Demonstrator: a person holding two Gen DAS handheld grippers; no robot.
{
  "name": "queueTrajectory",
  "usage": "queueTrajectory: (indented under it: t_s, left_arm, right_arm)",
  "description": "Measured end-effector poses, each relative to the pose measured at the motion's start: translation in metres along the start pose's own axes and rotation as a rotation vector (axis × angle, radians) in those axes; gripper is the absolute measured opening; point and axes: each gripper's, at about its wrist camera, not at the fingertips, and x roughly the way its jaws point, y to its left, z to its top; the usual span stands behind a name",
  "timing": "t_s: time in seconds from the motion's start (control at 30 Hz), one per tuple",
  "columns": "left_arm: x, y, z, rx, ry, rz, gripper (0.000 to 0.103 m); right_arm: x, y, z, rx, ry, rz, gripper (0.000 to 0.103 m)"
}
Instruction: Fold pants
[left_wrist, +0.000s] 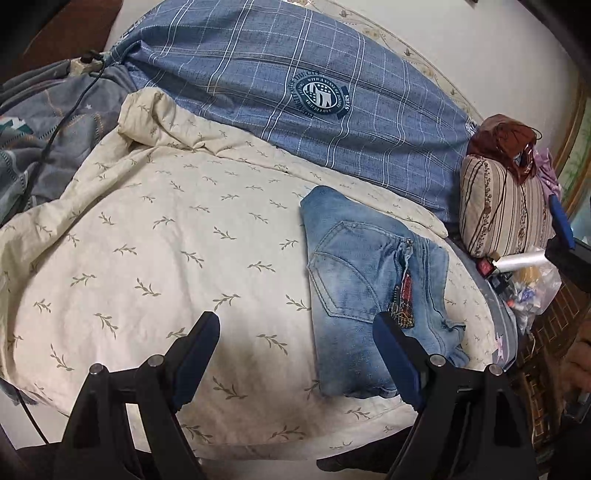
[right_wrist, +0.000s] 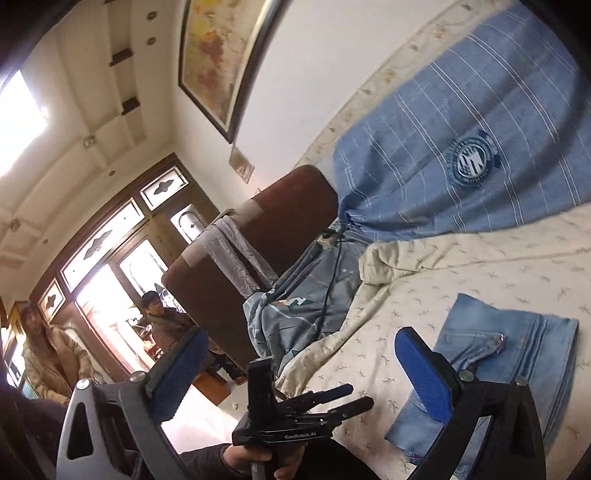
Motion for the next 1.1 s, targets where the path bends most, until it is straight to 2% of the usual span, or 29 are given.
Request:
queueTrajectory:
  t_s: [0.1,0.23,0.3,0.6,1.1]
  left_arm:
    - [0.001,0.003,-0.001,-0.010,0.001,-0.005,0.085]
    - [0.000,0.007,-0.001,-0.019,-0.008,0.007,0.085]
    - [-0.001,0.008,-0.001,-0.024,-0.011,0.012,0.085]
    - [0.000,0.019,-0.002,-0.063,-0.007,0.035,0.085]
    - [-0.010,0.035,-0.010,-0.097,-0.023,0.084,0.085]
  right_arm:
    - [0.000,0.013,0.000,-0.043,0.008,-0.035,0.102]
    - [0.007,0.029,-0.001,-0.157,0.019,-0.162,0.102]
    - [0.010,0.032,-0.002,-0.189,0.020,-0.189,0.102]
    - [0.013,0.028,-0.006,-0.200,0.012,-0.187,0.102]
    - [0.038,0.089,-0.015,-0.528,-0.059,-0.332,0.102]
